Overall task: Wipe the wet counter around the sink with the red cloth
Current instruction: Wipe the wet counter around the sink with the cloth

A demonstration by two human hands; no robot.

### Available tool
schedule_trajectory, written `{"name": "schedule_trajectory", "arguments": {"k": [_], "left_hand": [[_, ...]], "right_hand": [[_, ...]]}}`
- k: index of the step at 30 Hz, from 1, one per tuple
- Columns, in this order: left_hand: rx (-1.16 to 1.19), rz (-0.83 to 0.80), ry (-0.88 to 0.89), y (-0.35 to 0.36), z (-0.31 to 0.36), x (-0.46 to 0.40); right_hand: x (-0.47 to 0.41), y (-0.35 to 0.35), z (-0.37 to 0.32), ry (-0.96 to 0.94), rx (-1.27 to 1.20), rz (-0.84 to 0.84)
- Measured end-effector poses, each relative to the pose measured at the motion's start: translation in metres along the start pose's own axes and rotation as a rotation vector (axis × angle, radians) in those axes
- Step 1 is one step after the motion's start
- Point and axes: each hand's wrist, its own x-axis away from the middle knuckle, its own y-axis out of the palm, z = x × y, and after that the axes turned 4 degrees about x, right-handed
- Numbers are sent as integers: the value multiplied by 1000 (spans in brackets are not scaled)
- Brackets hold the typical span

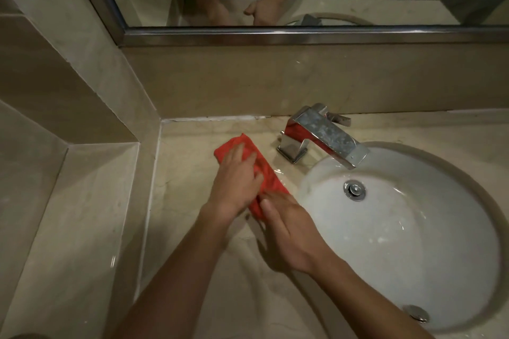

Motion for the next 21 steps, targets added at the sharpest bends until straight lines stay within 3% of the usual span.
{"name": "schedule_trajectory", "arguments": {"k": [3, 7, 13, 21], "left_hand": [[-180, -31, -109, 23, 14, 6], [-212, 16, -56, 29, 13, -21], [-344, 15, 69, 28, 11, -59], [-340, -47, 190, 52, 36, 30]], "right_hand": [[18, -18, 3, 153, -235, 122], [42, -33, 15, 463, -552, 260], [66, -40, 30, 537, -637, 423], [76, -35, 28, 539, -668, 439]]}}
